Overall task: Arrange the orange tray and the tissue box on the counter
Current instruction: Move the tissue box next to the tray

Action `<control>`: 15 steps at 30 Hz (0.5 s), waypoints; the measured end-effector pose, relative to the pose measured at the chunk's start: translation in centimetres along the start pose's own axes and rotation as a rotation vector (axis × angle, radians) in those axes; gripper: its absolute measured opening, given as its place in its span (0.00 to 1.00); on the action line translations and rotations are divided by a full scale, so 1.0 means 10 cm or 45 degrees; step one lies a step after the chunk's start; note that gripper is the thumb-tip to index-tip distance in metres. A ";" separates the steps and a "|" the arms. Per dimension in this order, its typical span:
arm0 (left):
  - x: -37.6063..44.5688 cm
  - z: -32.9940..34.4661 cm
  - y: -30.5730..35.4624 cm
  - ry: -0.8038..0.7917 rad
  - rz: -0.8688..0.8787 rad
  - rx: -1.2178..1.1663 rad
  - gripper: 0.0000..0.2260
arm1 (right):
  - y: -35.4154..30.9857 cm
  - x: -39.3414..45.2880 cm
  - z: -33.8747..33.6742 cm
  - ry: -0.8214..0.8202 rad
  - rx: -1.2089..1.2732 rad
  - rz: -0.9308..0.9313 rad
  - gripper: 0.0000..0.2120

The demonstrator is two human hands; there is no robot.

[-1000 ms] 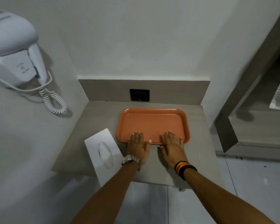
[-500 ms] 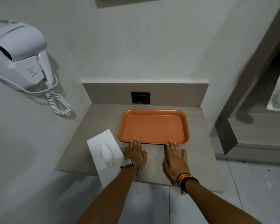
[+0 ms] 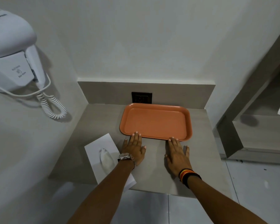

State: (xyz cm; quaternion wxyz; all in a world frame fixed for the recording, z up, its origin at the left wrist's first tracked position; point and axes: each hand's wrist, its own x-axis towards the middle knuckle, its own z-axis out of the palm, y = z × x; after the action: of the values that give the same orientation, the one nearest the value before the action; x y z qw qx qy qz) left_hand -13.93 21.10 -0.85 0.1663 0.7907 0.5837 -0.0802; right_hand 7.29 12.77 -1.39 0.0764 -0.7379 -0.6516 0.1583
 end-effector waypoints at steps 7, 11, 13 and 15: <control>-0.04 -0.08 -0.03 0.078 0.004 -0.044 0.29 | -0.02 0.04 -0.02 0.010 0.029 0.016 0.33; -0.24 -0.17 -0.10 0.258 -0.027 -0.150 0.28 | -0.10 0.01 -0.10 0.060 0.055 -0.085 0.31; -0.41 -0.20 -0.17 0.305 -0.100 -0.198 0.28 | -0.21 0.01 -0.15 0.052 0.040 -0.165 0.31; -0.60 -0.22 -0.26 0.348 -0.219 -0.231 0.28 | -0.37 0.05 -0.20 0.041 0.055 -0.252 0.31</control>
State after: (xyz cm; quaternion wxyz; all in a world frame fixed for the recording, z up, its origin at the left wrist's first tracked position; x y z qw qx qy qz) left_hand -18.35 17.22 2.70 0.1484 0.7233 0.6710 0.0672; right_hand 4.55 13.95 1.65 0.1180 -0.6705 -0.7165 0.1518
